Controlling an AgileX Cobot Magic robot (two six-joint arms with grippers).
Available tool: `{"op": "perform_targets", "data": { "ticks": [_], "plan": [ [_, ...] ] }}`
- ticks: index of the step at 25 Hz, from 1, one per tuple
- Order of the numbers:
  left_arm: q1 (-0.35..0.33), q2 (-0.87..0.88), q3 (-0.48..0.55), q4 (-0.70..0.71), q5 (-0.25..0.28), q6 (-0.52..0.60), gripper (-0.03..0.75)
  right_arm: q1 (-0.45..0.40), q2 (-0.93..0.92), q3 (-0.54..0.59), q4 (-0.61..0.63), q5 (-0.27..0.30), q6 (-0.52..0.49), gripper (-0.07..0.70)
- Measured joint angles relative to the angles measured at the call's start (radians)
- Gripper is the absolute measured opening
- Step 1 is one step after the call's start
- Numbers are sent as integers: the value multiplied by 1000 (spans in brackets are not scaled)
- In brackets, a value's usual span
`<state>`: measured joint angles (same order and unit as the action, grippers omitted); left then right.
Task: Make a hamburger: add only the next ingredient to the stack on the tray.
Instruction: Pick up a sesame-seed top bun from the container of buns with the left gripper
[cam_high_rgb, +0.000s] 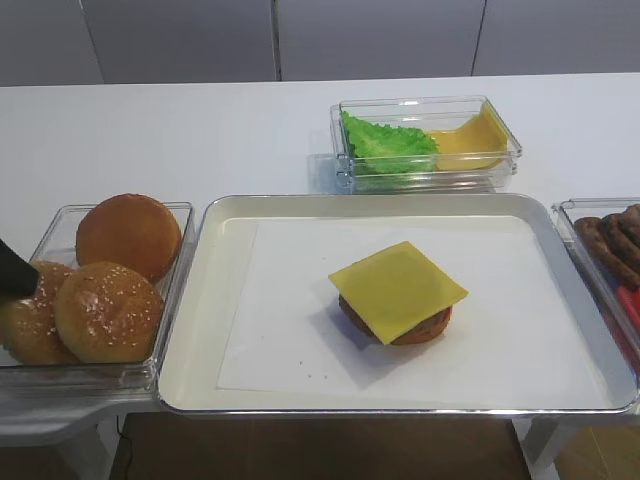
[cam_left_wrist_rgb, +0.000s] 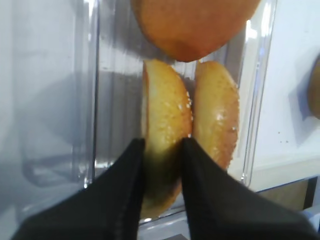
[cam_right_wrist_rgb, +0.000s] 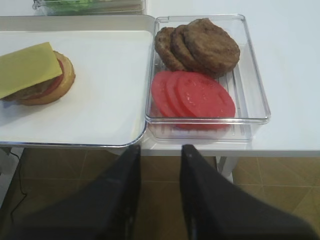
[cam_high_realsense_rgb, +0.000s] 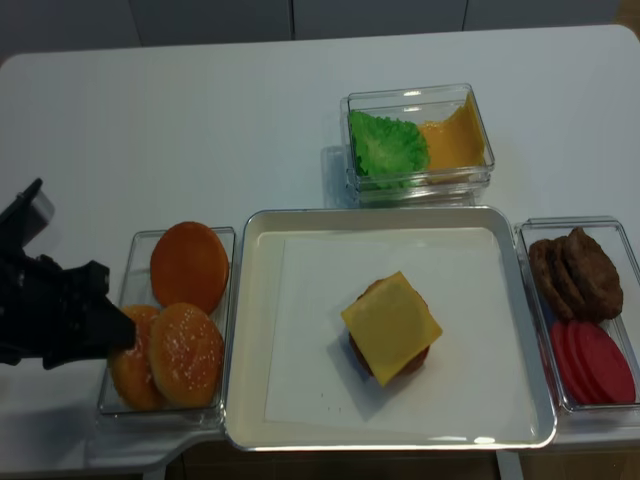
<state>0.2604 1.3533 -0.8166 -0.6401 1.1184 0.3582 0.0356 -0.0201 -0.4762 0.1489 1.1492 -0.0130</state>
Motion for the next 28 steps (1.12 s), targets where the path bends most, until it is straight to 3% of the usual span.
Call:
{"op": "perform_targets", "data": {
  "ticks": [10,28],
  "plan": [
    [0,-8,0,-13,14,6,156,0,0,0,0,0,0,208],
    [0,-201,-20,-23,6,-32,110,0,0,0,0,0,0,208]
  ]
}}
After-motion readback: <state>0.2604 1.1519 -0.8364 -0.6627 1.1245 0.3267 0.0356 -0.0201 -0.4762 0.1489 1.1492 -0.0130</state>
